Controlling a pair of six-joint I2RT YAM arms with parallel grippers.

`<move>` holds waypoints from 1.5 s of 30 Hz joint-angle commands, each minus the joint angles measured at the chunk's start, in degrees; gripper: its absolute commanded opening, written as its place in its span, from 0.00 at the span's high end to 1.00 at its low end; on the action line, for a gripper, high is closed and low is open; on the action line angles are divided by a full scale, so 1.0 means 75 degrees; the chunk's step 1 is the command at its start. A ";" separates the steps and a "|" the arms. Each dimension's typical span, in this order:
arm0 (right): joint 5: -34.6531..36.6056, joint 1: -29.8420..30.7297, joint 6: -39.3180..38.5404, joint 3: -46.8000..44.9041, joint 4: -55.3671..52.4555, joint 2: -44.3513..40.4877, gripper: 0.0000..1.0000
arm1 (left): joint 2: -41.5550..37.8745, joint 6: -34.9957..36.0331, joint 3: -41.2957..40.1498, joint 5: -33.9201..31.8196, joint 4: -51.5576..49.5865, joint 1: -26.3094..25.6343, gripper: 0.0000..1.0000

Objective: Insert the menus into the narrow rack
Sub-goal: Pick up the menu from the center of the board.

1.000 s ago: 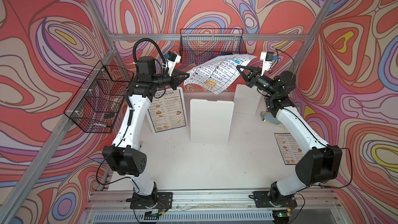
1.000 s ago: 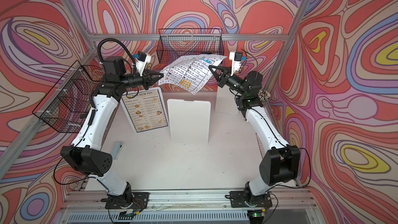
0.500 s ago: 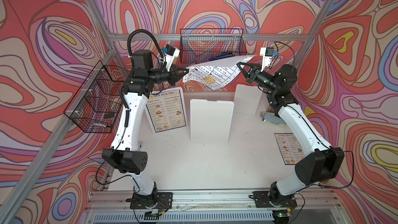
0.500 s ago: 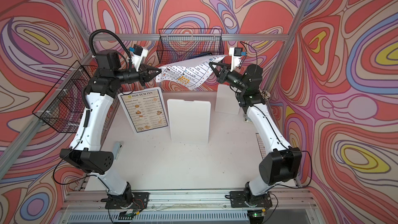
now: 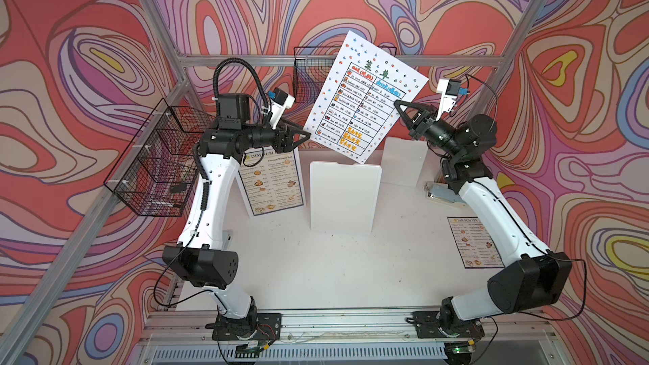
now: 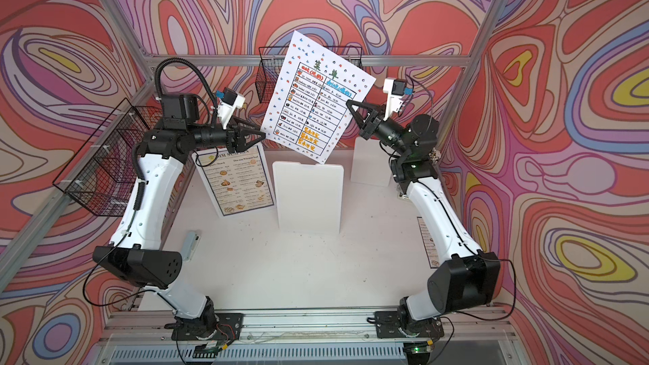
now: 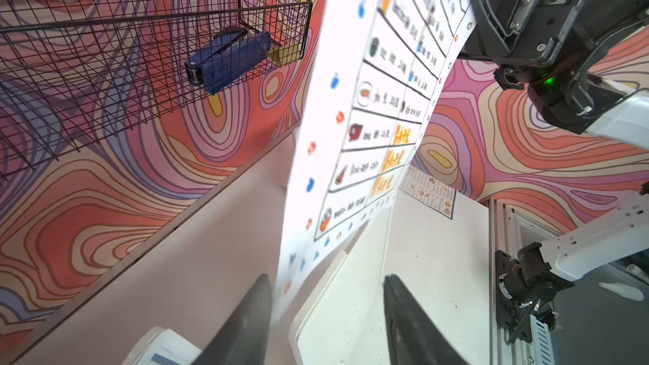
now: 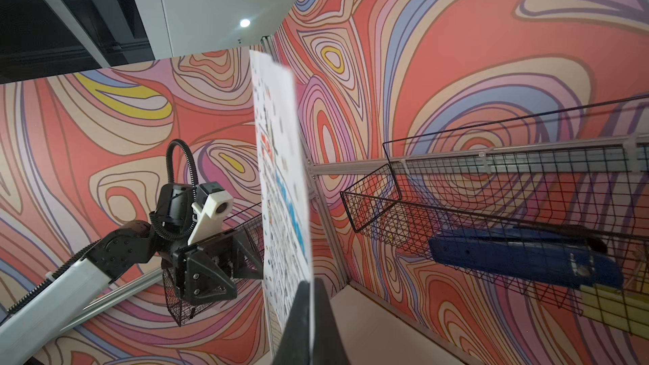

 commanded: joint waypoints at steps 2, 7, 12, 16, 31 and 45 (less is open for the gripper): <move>0.0004 -0.0044 0.0497 -0.0111 0.0521 -0.0202 1.00 | -0.1085 -0.0100 -0.1359 -0.0145 0.1260 0.0043 0.27; 0.0021 -0.0035 0.0516 -0.0274 0.0490 -0.0350 1.00 | -0.1241 -0.0790 -0.2056 0.0088 0.2533 0.0185 0.25; -0.0184 -0.0036 0.0703 -0.0293 0.0755 -0.0381 1.00 | -0.0877 -0.2506 -0.2604 0.0846 0.4773 0.0510 0.26; -0.0676 -0.0017 0.0894 -0.0329 0.1454 -0.0431 1.00 | -0.0628 -0.3342 -0.2758 0.0940 0.5799 0.0607 0.26; -0.1506 0.1333 -0.2436 0.1124 -0.2353 -0.0444 1.00 | 0.0131 -0.5392 -0.2582 0.2267 0.8343 0.0784 0.24; -0.1338 0.2107 -0.3521 0.1662 -0.3866 -0.0472 1.00 | -0.0127 -0.7231 -0.3161 0.2722 1.0852 0.1123 0.23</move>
